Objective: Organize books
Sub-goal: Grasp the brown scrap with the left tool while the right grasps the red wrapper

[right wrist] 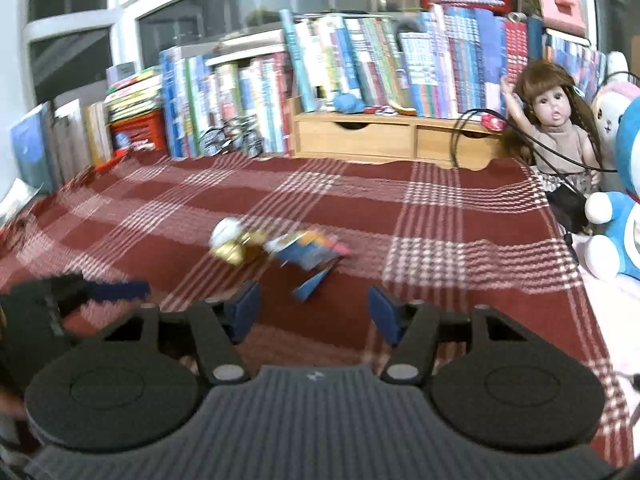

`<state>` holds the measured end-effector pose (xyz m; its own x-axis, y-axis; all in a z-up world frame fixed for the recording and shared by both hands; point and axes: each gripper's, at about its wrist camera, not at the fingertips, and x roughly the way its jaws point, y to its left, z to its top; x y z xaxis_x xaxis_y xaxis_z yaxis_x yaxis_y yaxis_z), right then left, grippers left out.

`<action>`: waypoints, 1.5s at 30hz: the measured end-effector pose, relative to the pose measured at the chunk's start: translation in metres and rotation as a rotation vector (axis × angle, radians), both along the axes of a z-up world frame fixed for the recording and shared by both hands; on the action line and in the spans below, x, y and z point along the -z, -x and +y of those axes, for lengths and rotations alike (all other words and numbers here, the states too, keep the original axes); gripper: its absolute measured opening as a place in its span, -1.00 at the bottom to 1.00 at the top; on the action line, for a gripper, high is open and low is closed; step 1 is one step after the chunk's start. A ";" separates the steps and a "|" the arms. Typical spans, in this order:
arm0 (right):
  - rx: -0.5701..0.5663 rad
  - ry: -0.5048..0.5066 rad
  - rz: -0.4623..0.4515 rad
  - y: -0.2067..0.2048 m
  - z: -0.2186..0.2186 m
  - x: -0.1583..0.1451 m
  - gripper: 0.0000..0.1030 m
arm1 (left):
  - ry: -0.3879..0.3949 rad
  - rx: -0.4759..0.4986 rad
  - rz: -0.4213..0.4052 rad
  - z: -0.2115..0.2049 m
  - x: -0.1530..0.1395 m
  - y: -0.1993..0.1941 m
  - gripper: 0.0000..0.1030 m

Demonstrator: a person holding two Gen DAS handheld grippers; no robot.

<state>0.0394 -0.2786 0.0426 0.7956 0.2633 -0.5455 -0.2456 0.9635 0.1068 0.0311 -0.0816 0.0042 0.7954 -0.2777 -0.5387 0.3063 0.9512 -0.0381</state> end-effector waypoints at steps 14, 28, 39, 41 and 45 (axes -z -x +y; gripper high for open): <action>0.030 -0.088 0.111 -0.102 0.026 0.032 0.64 | 0.024 -0.094 0.012 0.030 0.004 -0.015 -0.56; 0.120 -0.109 0.278 -0.133 0.052 0.051 -0.56 | 0.039 -0.142 -0.036 0.084 -0.015 0.022 -0.56; 0.122 -0.164 0.220 -0.095 0.031 0.031 -0.79 | 0.061 -0.134 -0.053 0.095 -0.024 0.047 -0.56; 0.109 -0.174 0.207 -0.084 0.028 0.026 -0.79 | 0.059 -0.134 -0.059 0.096 -0.026 0.052 -0.56; 0.072 -0.200 0.186 -0.060 0.025 0.016 -0.80 | 0.063 -0.134 -0.058 0.100 -0.029 0.063 -0.56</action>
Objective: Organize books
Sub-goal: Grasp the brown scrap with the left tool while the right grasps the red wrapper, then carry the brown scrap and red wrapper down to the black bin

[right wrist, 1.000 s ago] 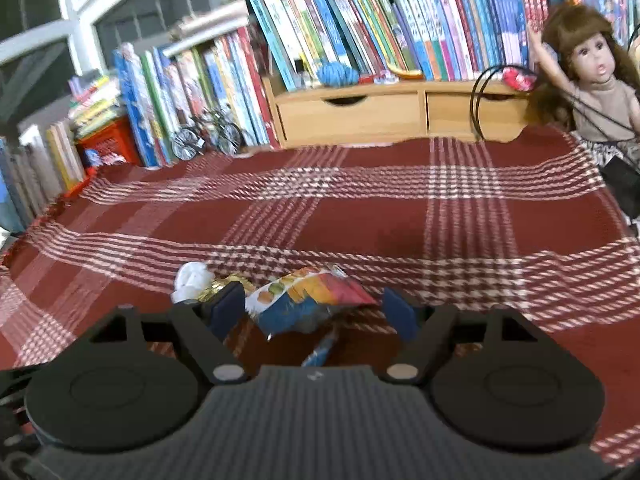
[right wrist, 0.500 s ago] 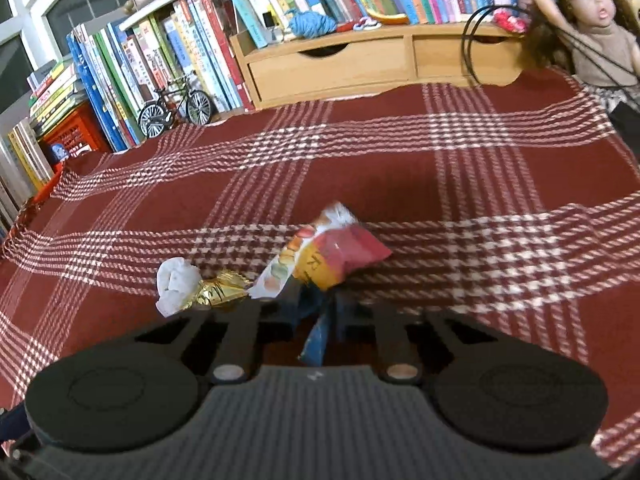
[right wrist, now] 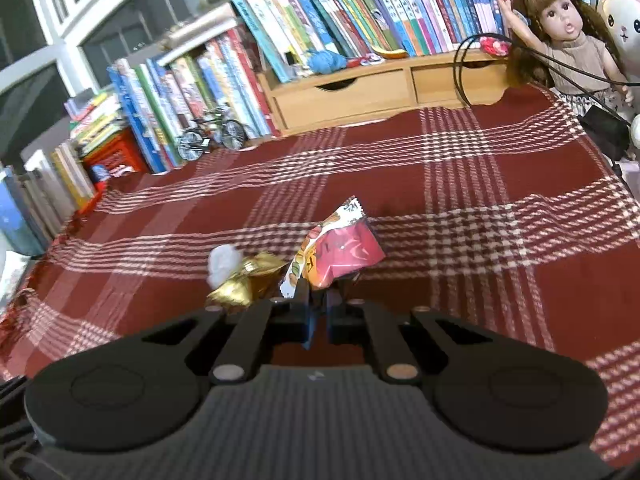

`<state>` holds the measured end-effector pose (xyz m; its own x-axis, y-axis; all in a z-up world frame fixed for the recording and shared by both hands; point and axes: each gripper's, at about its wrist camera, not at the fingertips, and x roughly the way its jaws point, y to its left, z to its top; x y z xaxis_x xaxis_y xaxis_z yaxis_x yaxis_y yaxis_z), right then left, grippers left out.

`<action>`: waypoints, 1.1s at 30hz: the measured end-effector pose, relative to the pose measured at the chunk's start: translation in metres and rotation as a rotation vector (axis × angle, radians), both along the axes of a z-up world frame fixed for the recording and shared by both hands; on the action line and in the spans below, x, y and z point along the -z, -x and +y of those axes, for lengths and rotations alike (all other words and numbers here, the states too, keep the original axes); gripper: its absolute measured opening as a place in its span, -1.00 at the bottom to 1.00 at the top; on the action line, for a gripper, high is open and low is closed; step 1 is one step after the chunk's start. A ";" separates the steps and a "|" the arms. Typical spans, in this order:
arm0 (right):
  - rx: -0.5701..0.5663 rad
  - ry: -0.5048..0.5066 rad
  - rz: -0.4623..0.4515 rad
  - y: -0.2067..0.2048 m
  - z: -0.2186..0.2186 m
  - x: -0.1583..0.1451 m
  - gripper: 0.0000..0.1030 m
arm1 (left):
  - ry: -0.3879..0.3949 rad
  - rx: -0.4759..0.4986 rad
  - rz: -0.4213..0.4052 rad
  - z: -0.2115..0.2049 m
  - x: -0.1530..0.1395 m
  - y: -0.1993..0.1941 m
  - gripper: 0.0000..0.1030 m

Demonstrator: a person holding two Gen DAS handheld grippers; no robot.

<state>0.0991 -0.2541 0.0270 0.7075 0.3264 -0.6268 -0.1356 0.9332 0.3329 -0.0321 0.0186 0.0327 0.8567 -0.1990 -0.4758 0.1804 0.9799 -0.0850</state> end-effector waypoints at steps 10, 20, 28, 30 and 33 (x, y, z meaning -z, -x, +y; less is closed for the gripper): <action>-0.163 -0.034 -0.044 0.082 0.017 -0.011 -0.80 | -0.008 0.030 0.020 0.002 0.000 0.043 -0.56; -0.354 -0.019 -0.043 0.165 0.038 0.003 -0.79 | -0.015 0.063 0.096 0.003 0.015 0.098 -0.56; -0.473 -0.008 0.019 0.215 0.050 0.029 -0.79 | -0.005 0.046 0.241 0.008 0.046 0.129 -0.56; -0.489 -0.003 0.039 0.222 0.052 0.037 -0.79 | -0.005 0.031 0.282 0.009 0.058 0.134 -0.56; -0.510 0.004 0.077 0.230 0.056 0.052 -0.78 | -0.003 0.015 0.349 0.010 0.077 0.138 -0.56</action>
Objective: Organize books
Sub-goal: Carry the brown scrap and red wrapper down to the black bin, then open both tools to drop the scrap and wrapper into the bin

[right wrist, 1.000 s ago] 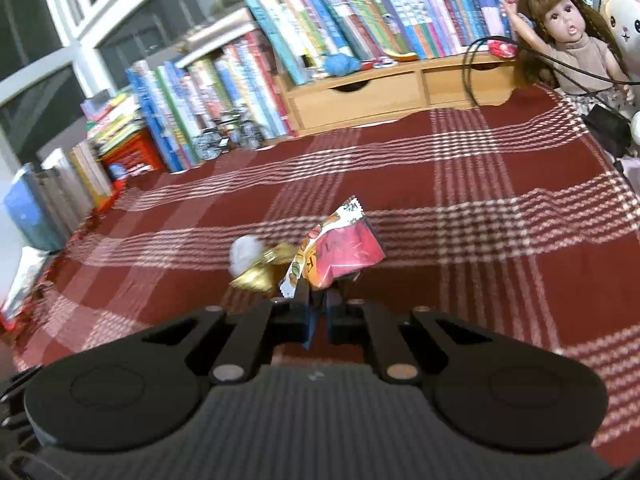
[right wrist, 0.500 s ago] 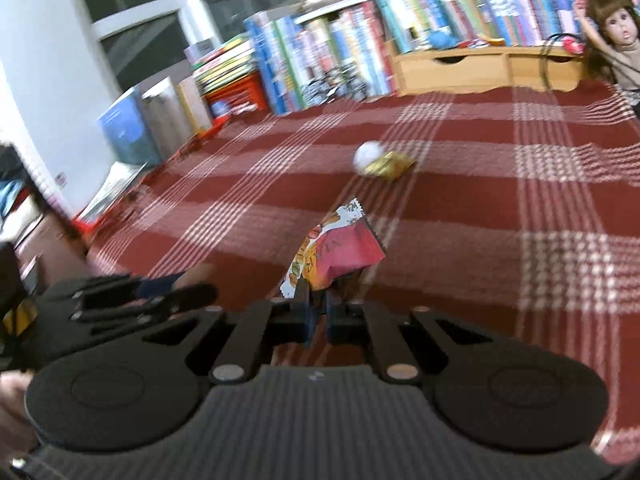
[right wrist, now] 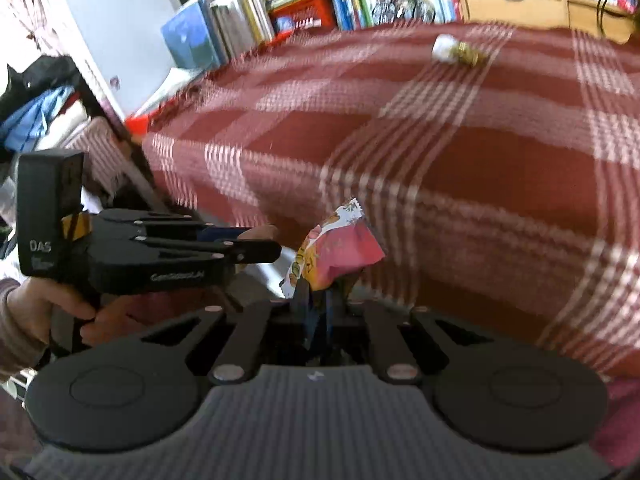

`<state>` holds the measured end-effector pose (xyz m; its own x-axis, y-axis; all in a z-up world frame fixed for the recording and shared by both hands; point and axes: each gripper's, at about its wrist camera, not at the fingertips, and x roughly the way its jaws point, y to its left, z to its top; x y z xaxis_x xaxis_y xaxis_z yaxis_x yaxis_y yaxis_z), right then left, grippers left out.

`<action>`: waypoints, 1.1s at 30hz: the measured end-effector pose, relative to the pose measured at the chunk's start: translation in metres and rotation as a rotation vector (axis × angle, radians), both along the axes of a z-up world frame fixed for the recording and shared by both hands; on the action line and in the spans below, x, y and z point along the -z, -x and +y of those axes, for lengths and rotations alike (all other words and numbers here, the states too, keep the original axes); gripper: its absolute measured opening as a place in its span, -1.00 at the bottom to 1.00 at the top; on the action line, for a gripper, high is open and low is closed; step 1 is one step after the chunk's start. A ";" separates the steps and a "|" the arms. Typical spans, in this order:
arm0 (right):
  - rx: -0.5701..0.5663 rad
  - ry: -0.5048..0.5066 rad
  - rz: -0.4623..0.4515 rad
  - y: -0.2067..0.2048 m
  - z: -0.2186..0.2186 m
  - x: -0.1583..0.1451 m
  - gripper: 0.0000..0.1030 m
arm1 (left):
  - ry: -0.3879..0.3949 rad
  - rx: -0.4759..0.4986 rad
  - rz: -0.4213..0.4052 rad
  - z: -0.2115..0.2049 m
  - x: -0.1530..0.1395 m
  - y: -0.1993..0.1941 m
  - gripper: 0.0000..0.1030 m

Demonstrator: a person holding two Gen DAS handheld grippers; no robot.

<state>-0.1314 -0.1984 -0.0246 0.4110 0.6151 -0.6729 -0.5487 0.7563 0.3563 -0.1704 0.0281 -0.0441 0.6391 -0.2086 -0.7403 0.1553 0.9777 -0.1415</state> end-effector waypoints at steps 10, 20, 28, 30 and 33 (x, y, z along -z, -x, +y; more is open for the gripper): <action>-0.040 0.102 0.115 0.012 0.017 0.055 -0.77 | -0.048 -0.015 0.129 -0.008 0.046 0.008 -0.56; -0.064 0.160 0.148 0.013 0.021 0.078 -0.72 | -0.086 -0.020 0.202 -0.011 0.065 0.001 -0.55; -0.071 0.165 0.159 0.010 0.027 0.082 -0.69 | -0.098 -0.014 0.215 -0.009 0.070 0.001 -0.53; -0.071 0.166 0.159 0.010 0.028 0.082 -0.68 | -0.100 -0.015 0.216 -0.008 0.070 0.001 -0.52; -0.070 0.167 0.159 0.010 0.028 0.082 -0.64 | -0.101 -0.021 0.219 -0.011 0.071 0.000 -0.45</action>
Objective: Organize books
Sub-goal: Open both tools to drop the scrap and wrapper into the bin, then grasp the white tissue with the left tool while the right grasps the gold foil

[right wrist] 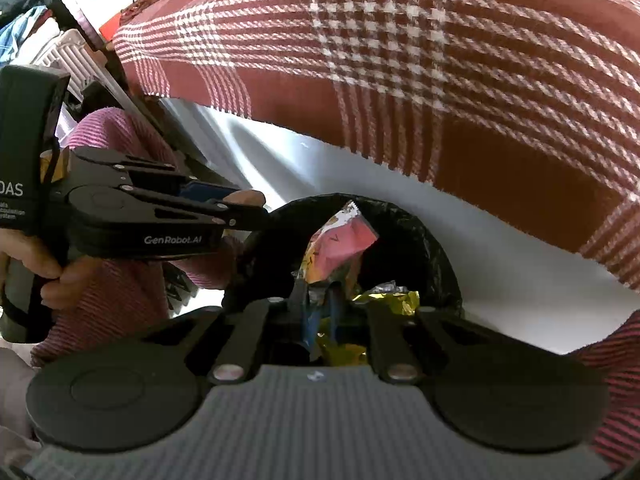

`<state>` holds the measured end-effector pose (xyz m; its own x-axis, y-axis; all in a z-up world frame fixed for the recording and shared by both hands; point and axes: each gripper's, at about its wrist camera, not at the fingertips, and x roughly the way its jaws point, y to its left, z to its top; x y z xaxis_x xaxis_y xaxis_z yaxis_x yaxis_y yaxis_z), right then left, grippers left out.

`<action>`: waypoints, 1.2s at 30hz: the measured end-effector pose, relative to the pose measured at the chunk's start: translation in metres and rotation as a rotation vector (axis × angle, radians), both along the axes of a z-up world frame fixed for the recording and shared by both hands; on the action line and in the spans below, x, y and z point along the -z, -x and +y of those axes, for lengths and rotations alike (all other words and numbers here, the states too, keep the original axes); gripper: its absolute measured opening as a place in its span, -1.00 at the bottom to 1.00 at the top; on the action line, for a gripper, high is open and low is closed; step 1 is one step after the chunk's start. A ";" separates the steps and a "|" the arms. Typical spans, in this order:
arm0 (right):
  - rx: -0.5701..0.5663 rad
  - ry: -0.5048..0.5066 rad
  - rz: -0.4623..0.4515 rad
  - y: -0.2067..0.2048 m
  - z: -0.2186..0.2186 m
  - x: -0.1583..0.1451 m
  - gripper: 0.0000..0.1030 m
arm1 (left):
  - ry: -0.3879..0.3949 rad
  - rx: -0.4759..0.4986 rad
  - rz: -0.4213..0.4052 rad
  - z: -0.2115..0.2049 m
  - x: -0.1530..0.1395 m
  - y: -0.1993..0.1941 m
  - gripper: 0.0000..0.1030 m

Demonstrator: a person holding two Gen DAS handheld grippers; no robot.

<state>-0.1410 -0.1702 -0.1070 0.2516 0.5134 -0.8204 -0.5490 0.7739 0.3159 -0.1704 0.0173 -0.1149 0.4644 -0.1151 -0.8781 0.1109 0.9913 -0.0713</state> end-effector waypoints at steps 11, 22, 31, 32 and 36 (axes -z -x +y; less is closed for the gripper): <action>0.017 -0.023 -0.015 -0.003 -0.004 -0.005 0.12 | 0.010 -0.003 -0.048 0.000 -0.023 0.003 0.24; 0.031 -0.094 -0.186 -0.023 -0.024 -0.071 0.30 | 0.022 0.077 -0.250 0.012 -0.098 -0.011 0.63; 0.129 -0.087 -0.449 -0.070 -0.041 -0.135 0.51 | 0.038 0.054 -0.439 0.010 -0.152 -0.075 0.67; 0.150 -0.080 -0.474 -0.078 -0.042 -0.138 0.52 | 0.036 0.049 -0.453 0.008 -0.155 -0.085 0.68; 0.243 -0.069 -0.543 -0.117 -0.046 -0.146 0.59 | 0.061 0.027 -0.440 0.001 -0.160 -0.146 0.70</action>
<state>-0.0241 -0.2161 0.0386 0.7422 0.4361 -0.5089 -0.4559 0.8851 0.0935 -0.0240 0.0184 0.0449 0.7887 -0.1782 -0.5884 0.1700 0.9830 -0.0698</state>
